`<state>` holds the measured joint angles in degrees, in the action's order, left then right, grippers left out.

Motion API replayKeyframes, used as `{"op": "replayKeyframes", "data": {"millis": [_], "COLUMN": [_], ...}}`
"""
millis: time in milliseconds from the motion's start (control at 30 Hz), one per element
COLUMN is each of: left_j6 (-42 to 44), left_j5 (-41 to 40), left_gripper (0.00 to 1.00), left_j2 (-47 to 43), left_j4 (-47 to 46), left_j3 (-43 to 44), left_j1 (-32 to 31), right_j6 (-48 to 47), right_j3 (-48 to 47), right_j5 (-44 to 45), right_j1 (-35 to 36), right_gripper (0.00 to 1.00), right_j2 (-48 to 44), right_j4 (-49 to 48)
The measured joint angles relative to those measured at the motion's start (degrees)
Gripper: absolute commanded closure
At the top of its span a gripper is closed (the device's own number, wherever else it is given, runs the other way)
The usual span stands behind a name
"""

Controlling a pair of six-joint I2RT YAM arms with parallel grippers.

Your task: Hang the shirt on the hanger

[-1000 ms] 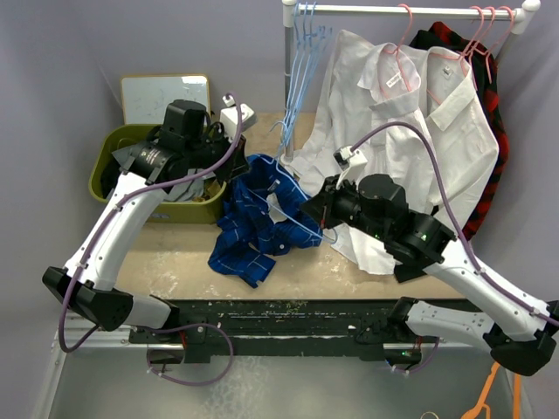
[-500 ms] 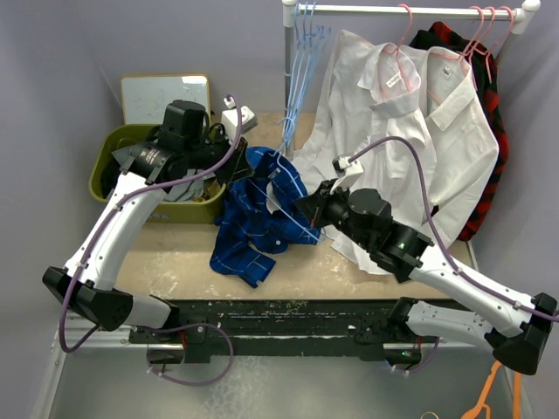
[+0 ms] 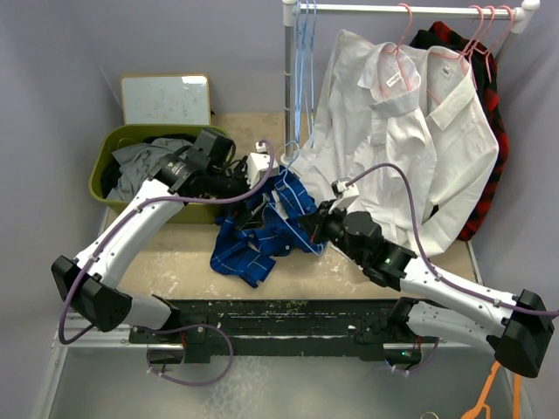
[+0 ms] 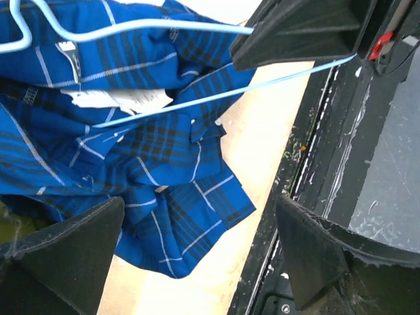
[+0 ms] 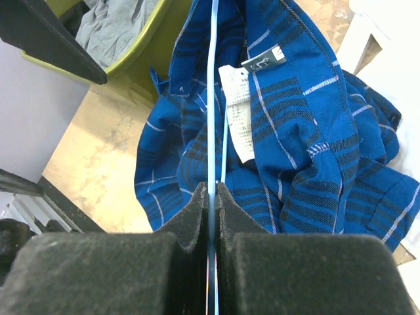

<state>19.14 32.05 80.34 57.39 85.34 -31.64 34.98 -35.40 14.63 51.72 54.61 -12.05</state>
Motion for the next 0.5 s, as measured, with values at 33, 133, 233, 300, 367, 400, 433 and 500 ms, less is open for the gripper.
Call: {"op": "replayKeyframes", "data": {"millis": [33,133,233,300,367,400,433,500], "left_j6": [0.26,1.22,3.02,5.11,7.28,8.52,10.01,13.25], "left_j5": [0.13,1.11,2.67,2.69,2.75,3.1,3.8,5.22], "left_gripper": [0.01,0.01,0.01,0.01,0.01,0.01,0.01,0.0], "left_j2": [-0.26,-1.11,-1.16,-1.03,-0.48,-0.02,0.7,2.6], "left_j4": [-0.17,-0.79,-1.97,-3.15,-4.31,-5.11,-6.01,-7.5], "left_j3": [-0.79,-1.99,-1.44,-0.74,0.02,0.37,0.7,1.18], "left_j1": [0.0,3.69,10.8,14.82,16.17,16.44,16.74,17.18], "right_j6": [0.09,0.57,0.96,1.11,1.11,1.11,1.09,1.07], "right_j3": [0.66,2.25,3.32,4.07,4.66,4.81,4.92,4.92], "right_j5": [0.04,0.09,0.09,0.07,0.07,0.07,0.09,0.11], "right_j1": [0.0,0.0,0.0,0.0,0.0,0.0,0.0,0.0], "right_gripper": [1.0,1.0,1.0,1.0,1.0,1.0,1.0,1.0], "right_j2": [0.07,0.42,1.18,1.51,1.64,1.64,1.64,1.7], "right_j4": [-0.98,-3.74,-5.68,-6.71,-7.52,-7.69,-7.91,-8.24]}}
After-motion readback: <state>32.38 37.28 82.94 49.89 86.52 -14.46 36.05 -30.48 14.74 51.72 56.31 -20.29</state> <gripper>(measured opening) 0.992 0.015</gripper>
